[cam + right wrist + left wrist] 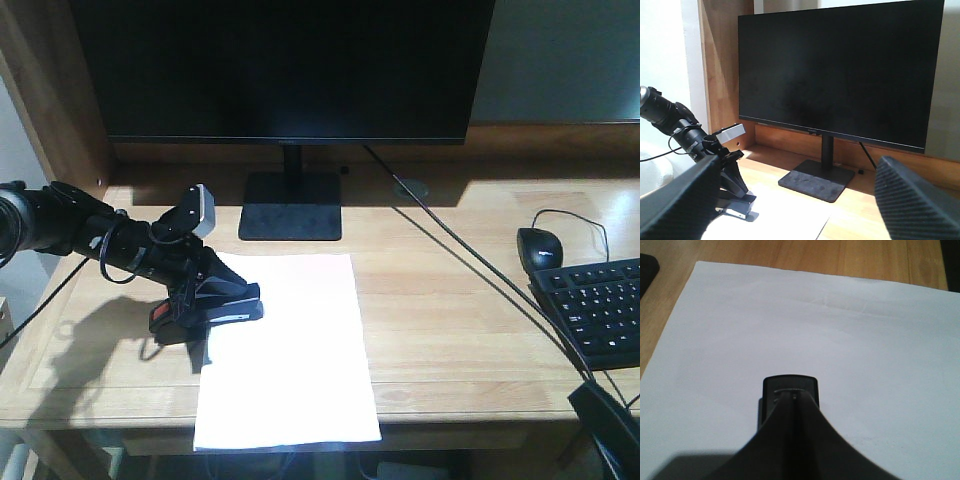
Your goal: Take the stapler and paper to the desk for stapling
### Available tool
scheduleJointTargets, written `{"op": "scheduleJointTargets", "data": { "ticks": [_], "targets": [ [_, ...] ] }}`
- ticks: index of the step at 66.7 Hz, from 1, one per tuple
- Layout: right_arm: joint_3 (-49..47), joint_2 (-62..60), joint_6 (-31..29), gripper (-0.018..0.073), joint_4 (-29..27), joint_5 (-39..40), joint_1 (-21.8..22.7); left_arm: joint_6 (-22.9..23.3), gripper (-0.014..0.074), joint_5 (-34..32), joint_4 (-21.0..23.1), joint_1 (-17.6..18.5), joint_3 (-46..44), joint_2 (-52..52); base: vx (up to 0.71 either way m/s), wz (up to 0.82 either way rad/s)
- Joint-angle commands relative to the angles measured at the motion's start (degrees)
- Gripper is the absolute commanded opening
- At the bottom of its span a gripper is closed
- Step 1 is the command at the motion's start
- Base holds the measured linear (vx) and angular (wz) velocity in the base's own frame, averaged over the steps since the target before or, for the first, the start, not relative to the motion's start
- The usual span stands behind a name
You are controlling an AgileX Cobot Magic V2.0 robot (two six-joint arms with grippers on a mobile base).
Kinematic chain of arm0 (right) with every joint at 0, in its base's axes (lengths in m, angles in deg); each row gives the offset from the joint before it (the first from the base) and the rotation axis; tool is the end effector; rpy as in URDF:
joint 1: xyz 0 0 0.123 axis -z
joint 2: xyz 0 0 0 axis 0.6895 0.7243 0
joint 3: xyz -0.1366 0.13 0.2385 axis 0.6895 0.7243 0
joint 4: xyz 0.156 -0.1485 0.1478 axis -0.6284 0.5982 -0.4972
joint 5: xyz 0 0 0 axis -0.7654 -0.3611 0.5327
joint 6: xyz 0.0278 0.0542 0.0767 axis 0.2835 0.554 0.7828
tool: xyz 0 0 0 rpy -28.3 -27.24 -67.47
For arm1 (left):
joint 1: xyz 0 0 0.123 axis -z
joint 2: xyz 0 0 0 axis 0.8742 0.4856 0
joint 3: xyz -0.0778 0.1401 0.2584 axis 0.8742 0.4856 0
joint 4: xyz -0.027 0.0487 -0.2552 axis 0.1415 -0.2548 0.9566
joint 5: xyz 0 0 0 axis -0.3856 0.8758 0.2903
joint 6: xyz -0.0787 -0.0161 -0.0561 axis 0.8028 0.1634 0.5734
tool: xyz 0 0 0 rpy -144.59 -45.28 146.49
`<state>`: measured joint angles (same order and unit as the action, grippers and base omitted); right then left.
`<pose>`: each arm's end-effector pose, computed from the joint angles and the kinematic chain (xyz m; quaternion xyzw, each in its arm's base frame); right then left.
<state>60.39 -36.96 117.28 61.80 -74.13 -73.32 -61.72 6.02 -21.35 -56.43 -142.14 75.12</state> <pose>0.0500 0.0327 0.2604 -0.1777 0.6451 0.2114 0.7125 0.4311 -0.1085 0.1315 0.5598 0.7088 -0.2962 0.3107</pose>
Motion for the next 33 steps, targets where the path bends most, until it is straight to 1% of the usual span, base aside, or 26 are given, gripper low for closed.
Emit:
{"op": "scheduleJointTargets", "data": {
  "ticks": [1, 7, 22, 29, 33],
  "targets": [
    [-1.6, 0.5, -0.7, 0.0591, 3.1, -1.2, 0.2, 1.2, -0.0006, -0.3, -3.4, 0.5, -0.5, -1.5, 0.00, 0.00],
    [-1.6, 0.5, -0.7, 0.0591, 3.1, -1.2, 0.2, 1.5, -0.0006, 0.0, -3.3, 0.5, -0.5, -2.1, 0.00, 0.00],
    [-1.6, 0.5, -0.7, 0.0591, 3.1, -1.2, 0.2, 9.4, -0.0006, -1.9, -3.4, 0.4, -0.5, -8.8, 0.00, 0.00],
    [-1.6, 0.5, -0.7, 0.0591, 3.1, -1.2, 0.2, 15.9, -0.0006, -5.0, -4.9, 0.4, -0.5, -13.3, 0.00, 0.00],
    [-1.6, 0.5, -0.7, 0.0591, 3.1, -1.2, 0.2, 21.1, -0.0006, -7.5, -7.6, 0.4, -0.5, -16.2, 0.00, 0.00]
  ]
}}
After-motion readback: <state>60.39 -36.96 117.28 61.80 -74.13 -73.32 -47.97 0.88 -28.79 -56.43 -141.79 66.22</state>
